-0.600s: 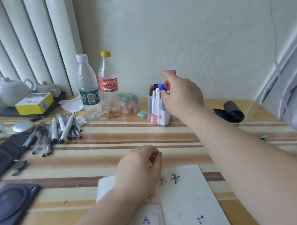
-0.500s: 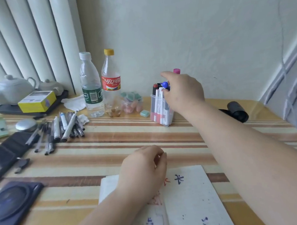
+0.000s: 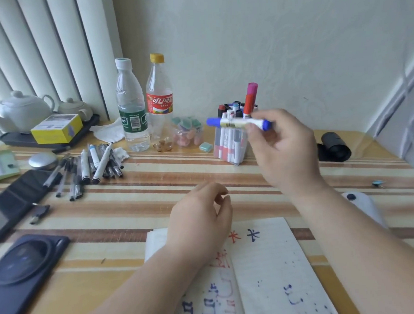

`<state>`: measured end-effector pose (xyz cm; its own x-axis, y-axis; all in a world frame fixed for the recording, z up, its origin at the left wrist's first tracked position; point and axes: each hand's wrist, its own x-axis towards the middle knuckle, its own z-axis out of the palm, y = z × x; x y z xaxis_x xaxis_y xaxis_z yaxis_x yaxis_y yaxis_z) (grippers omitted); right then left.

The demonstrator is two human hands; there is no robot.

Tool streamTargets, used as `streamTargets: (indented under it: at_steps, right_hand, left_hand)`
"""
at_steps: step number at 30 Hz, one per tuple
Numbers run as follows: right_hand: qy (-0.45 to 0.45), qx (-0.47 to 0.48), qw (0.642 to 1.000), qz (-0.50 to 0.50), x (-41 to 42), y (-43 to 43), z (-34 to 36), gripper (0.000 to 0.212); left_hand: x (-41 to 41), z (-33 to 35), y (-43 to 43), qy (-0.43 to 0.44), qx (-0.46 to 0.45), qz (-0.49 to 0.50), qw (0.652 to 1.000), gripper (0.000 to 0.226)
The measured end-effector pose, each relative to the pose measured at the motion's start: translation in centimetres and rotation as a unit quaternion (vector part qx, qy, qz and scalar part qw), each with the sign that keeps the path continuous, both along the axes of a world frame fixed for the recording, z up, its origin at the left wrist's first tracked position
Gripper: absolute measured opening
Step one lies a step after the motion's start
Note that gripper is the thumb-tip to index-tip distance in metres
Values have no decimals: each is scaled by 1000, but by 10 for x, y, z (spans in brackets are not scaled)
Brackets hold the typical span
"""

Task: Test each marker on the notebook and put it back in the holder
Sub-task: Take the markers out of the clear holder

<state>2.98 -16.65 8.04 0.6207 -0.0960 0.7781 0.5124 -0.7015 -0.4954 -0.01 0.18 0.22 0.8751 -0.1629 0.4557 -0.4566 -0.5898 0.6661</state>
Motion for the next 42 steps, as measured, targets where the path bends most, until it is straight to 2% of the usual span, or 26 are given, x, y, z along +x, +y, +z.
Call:
streamTargets:
  at_steps: [2,5,7,10,13,17,24,28,33,36,39,42]
  right_hand:
    - [119,118,985,35,-25,-13,-23,5]
    - [296,251,918,82,-43,-44,-47,9]
    - [376,232,891,108,-45,-61,-51,11]
    - [423,98,894,109,-44,-73,-56,11]
    - [424,-12,903,73,-40,-71,-59,9]
    - [418,-36,905,68,-39,-67,-62,6]
    - [372,30,927,-33,-14,-46,-37,5]
    - [316,6,947,-55,23,-26,-1,17]
    - [221,108,962,-117,76,-10,8,33]
    - [225,139,955,-136,96,-9,10,49]
    - [244,126,954,-123,109,-11,11,29]
    - [220,135,960,-109,107,-12,8,26]
  left_hand:
    - [1,-1,0,-6,3,6,1000,13]
    - [2,-1,0,-11,16,21,1000,20]
    - [3,-1,0,-14,20,32,999,26]
    - [5,-3,1,18,66,9,998,38]
    - [5,-3,-3,48,122,-31,991,21]
    - [9,-8,-6,33,133,-29,990,11]
    - [13,-15,-5,11,101,-19,995,12]
    - [14,-15,-3,-1,72,-17,997,16]
    - [13,-13,1,-37,56,-19,998,14]
    - [14,-13,3,-39,41,-19,998,15]
    - [15,-13,3,-46,34,-21,998,16]
    - [16,-14,3,-45,16,-9,999,17]
